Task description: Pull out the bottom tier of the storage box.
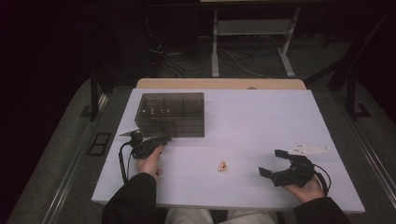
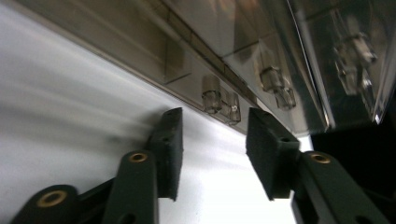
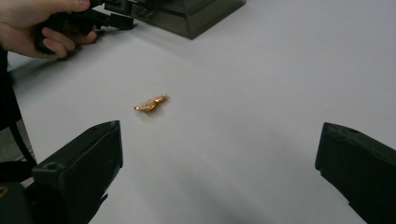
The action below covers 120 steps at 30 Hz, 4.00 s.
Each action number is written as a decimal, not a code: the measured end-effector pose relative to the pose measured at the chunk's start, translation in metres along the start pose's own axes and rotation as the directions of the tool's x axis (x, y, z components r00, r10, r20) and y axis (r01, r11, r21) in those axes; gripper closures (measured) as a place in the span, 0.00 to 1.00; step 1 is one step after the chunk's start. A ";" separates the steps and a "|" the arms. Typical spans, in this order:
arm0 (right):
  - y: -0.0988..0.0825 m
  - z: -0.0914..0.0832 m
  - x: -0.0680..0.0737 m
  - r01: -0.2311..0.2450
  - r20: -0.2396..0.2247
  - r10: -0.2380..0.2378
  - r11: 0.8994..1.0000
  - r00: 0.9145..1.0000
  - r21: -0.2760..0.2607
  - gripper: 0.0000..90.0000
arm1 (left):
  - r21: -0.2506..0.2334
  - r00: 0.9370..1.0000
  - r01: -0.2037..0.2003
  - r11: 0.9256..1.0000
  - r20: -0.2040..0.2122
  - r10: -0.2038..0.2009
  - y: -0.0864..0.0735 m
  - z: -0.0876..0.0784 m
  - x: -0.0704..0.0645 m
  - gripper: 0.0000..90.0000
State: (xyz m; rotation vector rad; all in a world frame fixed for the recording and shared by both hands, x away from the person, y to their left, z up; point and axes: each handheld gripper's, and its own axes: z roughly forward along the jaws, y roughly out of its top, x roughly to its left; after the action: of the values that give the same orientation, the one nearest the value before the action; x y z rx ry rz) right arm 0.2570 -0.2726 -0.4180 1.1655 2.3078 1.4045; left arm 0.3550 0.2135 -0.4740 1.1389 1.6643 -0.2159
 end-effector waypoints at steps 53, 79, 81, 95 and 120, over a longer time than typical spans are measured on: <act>-0.002 0.001 0.001 0.027 0.006 -0.027 0.999 1.000 0.035 0.01 | -0.040 0.992 0.096 0.995 0.087 -0.092 -0.005 0.009 0.011 0.89; -0.002 0.001 0.001 0.031 0.007 -0.031 0.999 0.999 0.037 0.01 | -0.045 0.994 0.084 0.995 0.077 -0.080 -0.024 -0.008 0.011 0.89; -0.002 0.002 0.001 0.030 0.007 -0.030 0.999 1.000 0.040 0.01 | -0.044 0.994 0.084 0.995 0.078 -0.080 -0.024 -0.008 0.011 0.89; -0.002 0.002 0.002 0.031 0.007 -0.032 0.998 0.999 0.046 0.01 | -0.043 0.994 0.084 0.996 0.079 -0.080 -0.023 -0.007 0.011 0.89; -0.003 0.003 0.001 0.039 0.006 -0.039 0.998 0.999 0.057 0.01 | 0.034 0.986 -0.163 0.986 -0.016 0.164 -0.032 -0.017 -0.030 0.28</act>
State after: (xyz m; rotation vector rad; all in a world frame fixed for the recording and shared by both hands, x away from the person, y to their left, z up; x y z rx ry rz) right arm 0.2564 -0.2706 -0.4218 1.1327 2.3669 1.3283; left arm 0.3193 0.1903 -0.4537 1.2984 1.5790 -0.1287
